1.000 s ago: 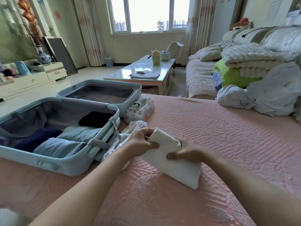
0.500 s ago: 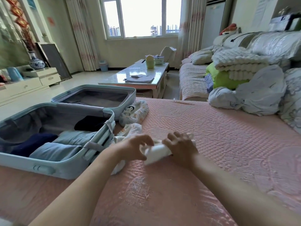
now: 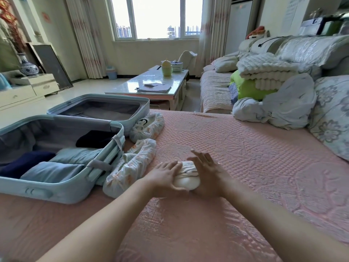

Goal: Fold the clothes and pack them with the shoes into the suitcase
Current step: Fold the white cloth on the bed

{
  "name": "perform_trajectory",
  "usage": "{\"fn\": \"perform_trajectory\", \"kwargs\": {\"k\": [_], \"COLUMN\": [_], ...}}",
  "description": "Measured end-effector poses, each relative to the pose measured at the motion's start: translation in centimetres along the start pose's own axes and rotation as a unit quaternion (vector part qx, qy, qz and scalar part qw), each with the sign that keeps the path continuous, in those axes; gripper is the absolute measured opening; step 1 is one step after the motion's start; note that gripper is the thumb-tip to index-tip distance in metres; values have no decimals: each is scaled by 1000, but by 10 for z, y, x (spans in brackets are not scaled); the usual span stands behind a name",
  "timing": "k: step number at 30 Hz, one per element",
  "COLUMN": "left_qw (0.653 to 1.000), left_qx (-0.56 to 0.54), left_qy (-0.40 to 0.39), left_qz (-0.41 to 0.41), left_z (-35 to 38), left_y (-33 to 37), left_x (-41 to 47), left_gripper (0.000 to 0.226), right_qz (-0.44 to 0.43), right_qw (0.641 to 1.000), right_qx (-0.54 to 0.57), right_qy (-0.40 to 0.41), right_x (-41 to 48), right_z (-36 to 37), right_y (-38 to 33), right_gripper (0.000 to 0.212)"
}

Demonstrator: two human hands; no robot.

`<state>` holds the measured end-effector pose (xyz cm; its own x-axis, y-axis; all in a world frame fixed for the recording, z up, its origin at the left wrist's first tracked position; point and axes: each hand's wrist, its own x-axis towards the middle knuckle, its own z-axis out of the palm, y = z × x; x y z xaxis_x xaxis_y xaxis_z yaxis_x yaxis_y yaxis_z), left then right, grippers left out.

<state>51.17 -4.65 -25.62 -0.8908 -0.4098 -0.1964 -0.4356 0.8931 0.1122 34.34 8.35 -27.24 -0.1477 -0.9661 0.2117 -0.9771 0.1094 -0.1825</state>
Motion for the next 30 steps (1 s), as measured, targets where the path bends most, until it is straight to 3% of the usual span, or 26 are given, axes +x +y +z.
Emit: {"fn": "perform_trajectory", "kwargs": {"k": [1, 4, 9, 12, 19, 22, 26, 30], "left_qw": [1000, 998, 995, 992, 947, 931, 923, 929], "left_qx": [23, 49, 71, 57, 91, 70, 70, 86], "left_qy": [7, 31, 60, 106, 307, 358, 374, 320], "left_qz": [2, 6, 23, 28, 38, 6, -60, -165], "left_z": [4, 14, 3, -19, -87, -106, -124, -138], "left_y": [1, 3, 0, -12, -79, -130, -208, -288], "left_x": [-2, -5, 0, -2, -26, -48, -85, -123], "left_gripper": [110, 120, 80, 63, 64, 56, 59, 62], "right_qz": [14, 1, -15, -31, -80, -117, -168, -203], "right_qw": [999, 986, 983, 989, 992, 986, 971, 965], "right_qx": [-20, -123, -135, -116, -68, -58, -64, -23], "right_qy": [-40, -110, -126, -83, 69, 107, 159, 166], "right_x": [0, 1, 11, 23, 98, 145, 207, 275], "right_z": [-3, -6, -15, -29, -59, -60, -50, -31], "right_y": [0, -1, -4, -10, -53, -93, -156, -227], "right_gripper": [104, 95, 70, 58, 61, 60, 56, 49]}}
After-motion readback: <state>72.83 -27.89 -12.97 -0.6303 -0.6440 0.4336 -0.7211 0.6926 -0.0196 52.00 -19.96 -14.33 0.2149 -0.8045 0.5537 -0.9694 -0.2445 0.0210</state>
